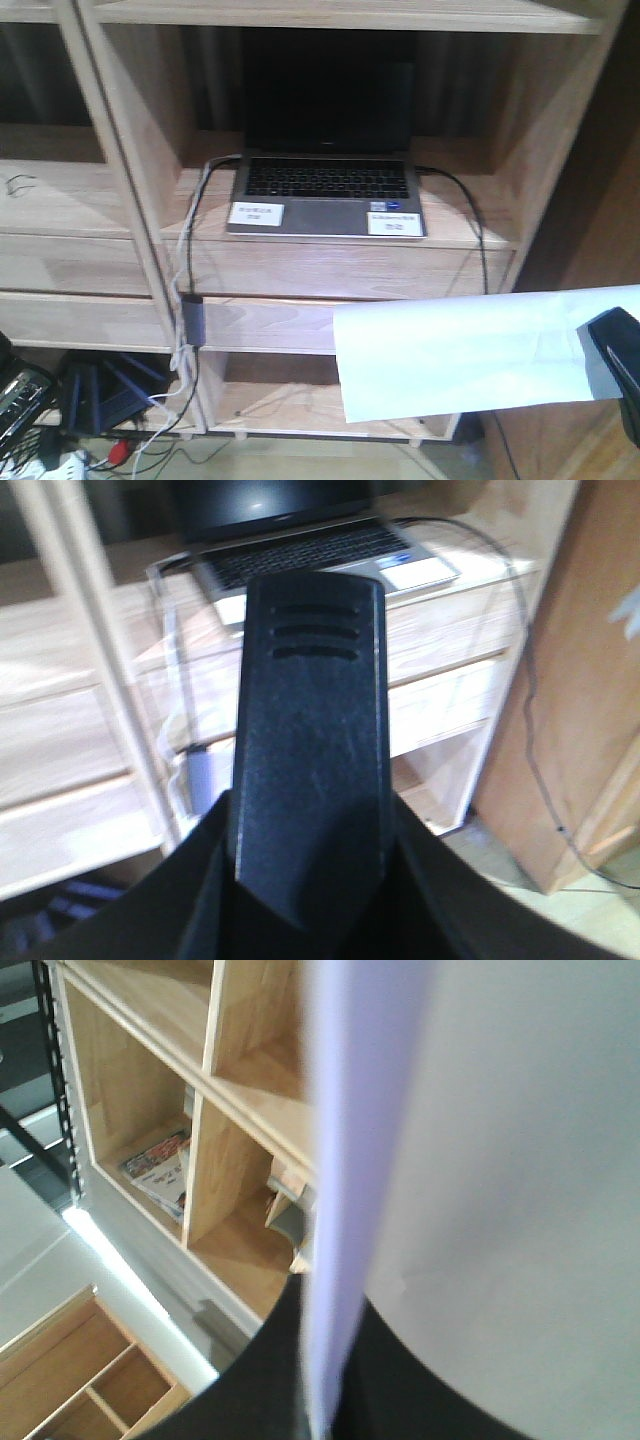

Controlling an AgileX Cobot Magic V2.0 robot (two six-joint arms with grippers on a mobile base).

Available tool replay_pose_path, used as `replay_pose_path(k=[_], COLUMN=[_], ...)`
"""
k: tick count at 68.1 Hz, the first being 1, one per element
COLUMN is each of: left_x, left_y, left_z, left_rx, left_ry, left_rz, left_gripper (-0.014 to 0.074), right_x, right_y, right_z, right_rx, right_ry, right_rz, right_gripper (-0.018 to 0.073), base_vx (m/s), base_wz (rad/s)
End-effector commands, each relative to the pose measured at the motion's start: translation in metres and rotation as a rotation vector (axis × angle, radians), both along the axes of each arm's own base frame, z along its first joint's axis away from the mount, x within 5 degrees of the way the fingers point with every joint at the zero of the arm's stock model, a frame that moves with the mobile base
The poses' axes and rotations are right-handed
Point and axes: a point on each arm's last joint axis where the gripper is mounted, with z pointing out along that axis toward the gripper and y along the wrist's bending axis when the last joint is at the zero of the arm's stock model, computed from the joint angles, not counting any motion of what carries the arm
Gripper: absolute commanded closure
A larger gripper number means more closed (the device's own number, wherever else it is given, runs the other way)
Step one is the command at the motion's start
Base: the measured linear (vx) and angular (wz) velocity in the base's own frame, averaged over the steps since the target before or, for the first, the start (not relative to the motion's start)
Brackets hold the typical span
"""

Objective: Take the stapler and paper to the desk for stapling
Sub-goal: 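Drive backward and turn away from the shelf holding stapler and paper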

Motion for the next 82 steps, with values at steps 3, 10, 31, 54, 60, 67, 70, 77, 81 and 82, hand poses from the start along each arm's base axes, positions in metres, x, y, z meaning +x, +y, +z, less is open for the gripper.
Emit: replay_pose_path(k=[3, 10, 31, 54, 60, 67, 70, 77, 81, 82], left_x=[0.0023, 0.0023, 0.0023, 0.0023, 0.0023, 0.0023, 0.0023, 0.0023, 0.0023, 0.0023], left_y=[-0.0015, -0.0015, -0.0015, -0.0015, -0.0015, -0.0015, -0.0015, -0.0015, -0.0015, -0.0015], left_z=[0.0191, 0.0191, 0.0191, 0.0191, 0.0191, 0.0191, 0.0191, 0.0191, 0.0191, 0.0191], left_rx=[-0.061, -0.061, -0.061, -0.061, -0.061, -0.061, -0.061, -0.061, -0.061, -0.061], left_ry=[-0.120, -0.120, -0.120, -0.120, -0.120, -0.120, -0.120, -0.120, -0.120, -0.120], left_rz=[-0.004, -0.004, -0.004, -0.004, -0.004, -0.004, -0.004, -0.004, -0.004, -0.004], left_gripper=[0.0603, 0.0603, 0.0603, 0.0603, 0.0603, 0.0603, 0.0603, 0.0603, 0.0603, 0.0603], right_x=[-0.0025, -0.0025, -0.0025, -0.0025, -0.0025, -0.0025, -0.0025, -0.0025, -0.0025, -0.0025], right_y=[0.0002, 0.0002, 0.0002, 0.0002, 0.0002, 0.0002, 0.0002, 0.0002, 0.0002, 0.0002], right_z=[0.0039, 0.0039, 0.0039, 0.0039, 0.0039, 0.0039, 0.0039, 0.0039, 0.0039, 0.0039], right_rx=[0.019, 0.019, 0.019, 0.019, 0.019, 0.019, 0.019, 0.019, 0.019, 0.019], right_ry=[-0.052, -0.052, -0.052, -0.052, -0.052, -0.052, -0.052, -0.052, -0.052, -0.052], right_rz=[0.014, 0.014, 0.014, 0.014, 0.014, 0.014, 0.014, 0.014, 0.014, 0.014], right_gripper=[0.0564, 0.0564, 0.0564, 0.0564, 0.0564, 0.0564, 0.0564, 0.0564, 0.0564, 0.0564], base_vx=[-0.01, -0.01, 0.00, 0.04, 0.07, 0.08, 0.07, 0.07, 0.07, 0.06], base_wz=[0.25, 0.32, 0.53, 0.64, 0.56, 0.51, 0.50, 0.50, 0.50, 0.50])
